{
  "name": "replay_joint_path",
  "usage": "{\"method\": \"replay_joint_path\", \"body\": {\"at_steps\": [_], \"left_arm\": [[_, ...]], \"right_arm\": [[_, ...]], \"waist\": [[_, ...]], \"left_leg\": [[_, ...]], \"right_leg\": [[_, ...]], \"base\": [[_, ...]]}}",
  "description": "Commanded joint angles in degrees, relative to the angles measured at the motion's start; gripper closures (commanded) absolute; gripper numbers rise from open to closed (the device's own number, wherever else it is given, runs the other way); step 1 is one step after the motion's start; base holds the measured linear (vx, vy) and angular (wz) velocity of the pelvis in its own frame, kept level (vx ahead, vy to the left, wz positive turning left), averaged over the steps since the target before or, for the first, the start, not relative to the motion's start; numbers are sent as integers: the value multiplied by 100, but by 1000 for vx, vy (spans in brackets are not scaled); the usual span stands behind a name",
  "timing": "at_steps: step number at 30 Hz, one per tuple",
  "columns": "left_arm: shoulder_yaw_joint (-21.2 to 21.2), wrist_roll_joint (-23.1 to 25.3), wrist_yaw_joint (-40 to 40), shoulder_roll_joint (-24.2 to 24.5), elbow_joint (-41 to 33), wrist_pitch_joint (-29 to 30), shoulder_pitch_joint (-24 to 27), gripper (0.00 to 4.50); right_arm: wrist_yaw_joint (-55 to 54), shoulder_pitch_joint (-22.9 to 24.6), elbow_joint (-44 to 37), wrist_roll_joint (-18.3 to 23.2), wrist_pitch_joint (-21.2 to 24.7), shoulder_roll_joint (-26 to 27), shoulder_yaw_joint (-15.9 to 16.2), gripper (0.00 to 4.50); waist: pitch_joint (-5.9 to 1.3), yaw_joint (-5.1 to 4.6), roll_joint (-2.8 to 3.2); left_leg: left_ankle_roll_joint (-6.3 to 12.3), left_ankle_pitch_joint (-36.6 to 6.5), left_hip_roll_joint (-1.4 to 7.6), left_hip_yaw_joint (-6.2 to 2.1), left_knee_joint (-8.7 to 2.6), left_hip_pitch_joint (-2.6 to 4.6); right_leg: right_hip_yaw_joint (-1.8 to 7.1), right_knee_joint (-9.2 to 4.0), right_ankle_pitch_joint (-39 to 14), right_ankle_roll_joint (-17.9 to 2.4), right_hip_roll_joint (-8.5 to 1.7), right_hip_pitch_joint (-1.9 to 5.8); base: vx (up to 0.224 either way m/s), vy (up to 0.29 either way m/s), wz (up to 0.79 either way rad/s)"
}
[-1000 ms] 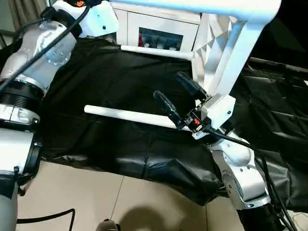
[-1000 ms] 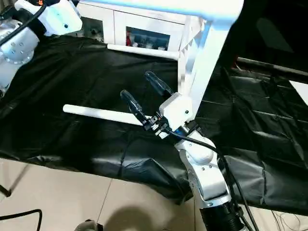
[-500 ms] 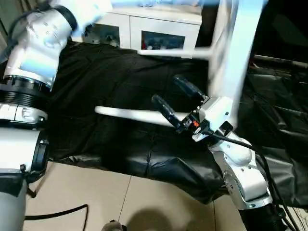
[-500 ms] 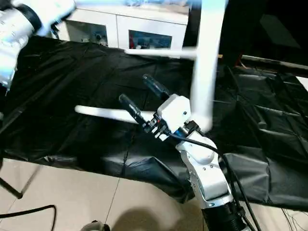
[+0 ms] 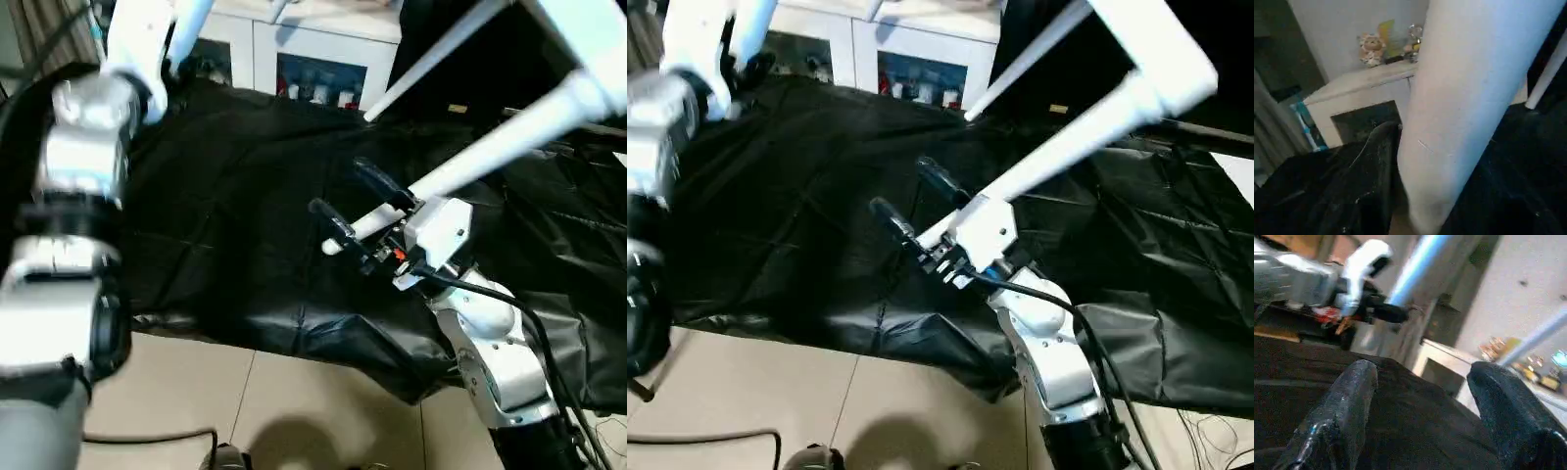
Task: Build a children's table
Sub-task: Flip table
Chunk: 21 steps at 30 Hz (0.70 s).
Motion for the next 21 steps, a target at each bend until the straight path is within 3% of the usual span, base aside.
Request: {"method": "replay_joint_path", "body": {"at_steps": [1,2,6,9,11,15,21], "left_arm": [[171,-234,188,-159,-394,189,75,272],[164,-233,249,-217,-599,261,255,273],[159,-397,320,-415,-1279,200,919,279],[134,-693,-59,-579,-1424,-495,1436,285],[124,-710,-101,-602,-1409,-622,1579,289],[95,-716,-202,-589,-1476,-791,1948,294],[44,-708,-201,-517,-1685,-776,2426,297]], "right_arm": [[-220,67,-26,143,73,65,-280,120],[-331,119,28,190,114,120,-375,120],[-526,266,197,226,114,189,-561,120],[-675,320,283,222,76,227,-693,120],[-684,321,303,217,57,226,-708,120],[-748,343,309,137,-53,234,-781,120],[-873,604,334,41,-194,245,-852,120]], "waist": [[-397,-29,120],[-381,-37,91],[-397,-36,80],[-401,-36,53],[-418,-28,82],[-410,-49,54],[-408,-74,74]], "left_leg": [[-188,-2764,123,-17,-510,278],[-172,-2719,117,-5,-508,265],[-128,-2429,132,11,-506,229],[-99,-2254,113,27,-495,202],[-119,-2231,134,40,-483,241],[-105,-2002,152,66,-491,216],[-91,-1880,157,94,-486,235]], "right_leg": [[102,-437,-1909,-819,-190,115],[103,-446,-1937,-798,-186,108],[107,-417,-1696,-815,-180,150],[104,-425,-1754,-728,-171,164],[114,-410,-1640,-739,-162,128],[106,-372,-1302,-719,-147,159],[122,-343,-963,-748,-114,155]], "base": [[0,0,0],[0,0,0],[0,0,0],[0,0,0],[0,0,0],[0,0,0],[0,0,0]]}}
